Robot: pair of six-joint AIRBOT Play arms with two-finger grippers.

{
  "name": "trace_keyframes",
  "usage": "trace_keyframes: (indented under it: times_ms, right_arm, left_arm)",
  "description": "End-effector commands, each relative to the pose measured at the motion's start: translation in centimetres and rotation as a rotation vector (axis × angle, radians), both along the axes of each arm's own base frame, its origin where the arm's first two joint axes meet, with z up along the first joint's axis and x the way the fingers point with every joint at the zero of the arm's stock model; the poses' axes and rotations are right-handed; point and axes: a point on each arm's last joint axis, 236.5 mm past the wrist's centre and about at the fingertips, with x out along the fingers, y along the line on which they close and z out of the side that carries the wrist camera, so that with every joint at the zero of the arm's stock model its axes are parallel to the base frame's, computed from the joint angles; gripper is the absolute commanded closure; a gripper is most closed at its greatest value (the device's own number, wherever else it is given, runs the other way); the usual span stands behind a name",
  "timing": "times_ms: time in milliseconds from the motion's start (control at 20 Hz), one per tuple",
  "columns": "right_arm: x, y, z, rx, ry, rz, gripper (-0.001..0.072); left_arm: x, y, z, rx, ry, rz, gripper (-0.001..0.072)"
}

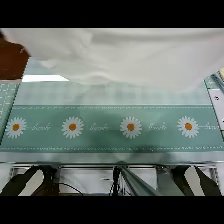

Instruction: Fold the shirts.

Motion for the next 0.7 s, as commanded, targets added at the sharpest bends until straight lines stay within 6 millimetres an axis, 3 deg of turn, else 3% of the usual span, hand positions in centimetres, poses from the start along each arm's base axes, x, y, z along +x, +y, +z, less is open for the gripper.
trace_keyframes:
  times_ms: [0,150,250,450,550,650]
  right_arm:
    - [-7.0,3.8,9.4,-0.206,-0.198,-0.178,0.0687]
    - [-11.7,1.5,11.9,-0.384,-0.189,-0.531,0.0687]
    - [-13.9,0.9,10.7,-0.411,-0.099,-0.635,0.0688]
    - [-14.4,3.0,2.3,-0.468,0.231,-0.511,0.0688]
    - [-14.6,3.1,-0.2,-0.478,0.333,-0.470,0.0688]
    - [-14.2,2.5,-4.4,-0.498,0.505,-0.361,0.0688]
  left_arm:
    - [-7.1,-0.1,8.2,0.073,-0.232,0.119,0.0666]
    - [-10.3,0.6,7.8,0.129,-0.207,0.256,0.0666]
    - [-12.4,1.1,6.4,0.163,-0.160,0.340,0.0667]
    - [-16.1,2.9,1.5,0.268,0.004,0.485,0.0667]
    - [-16.7,4.8,-2.2,0.320,0.171,0.538,0.0667]
    - [-15.9,4.9,-4.1,0.294,0.249,0.496,0.0667]
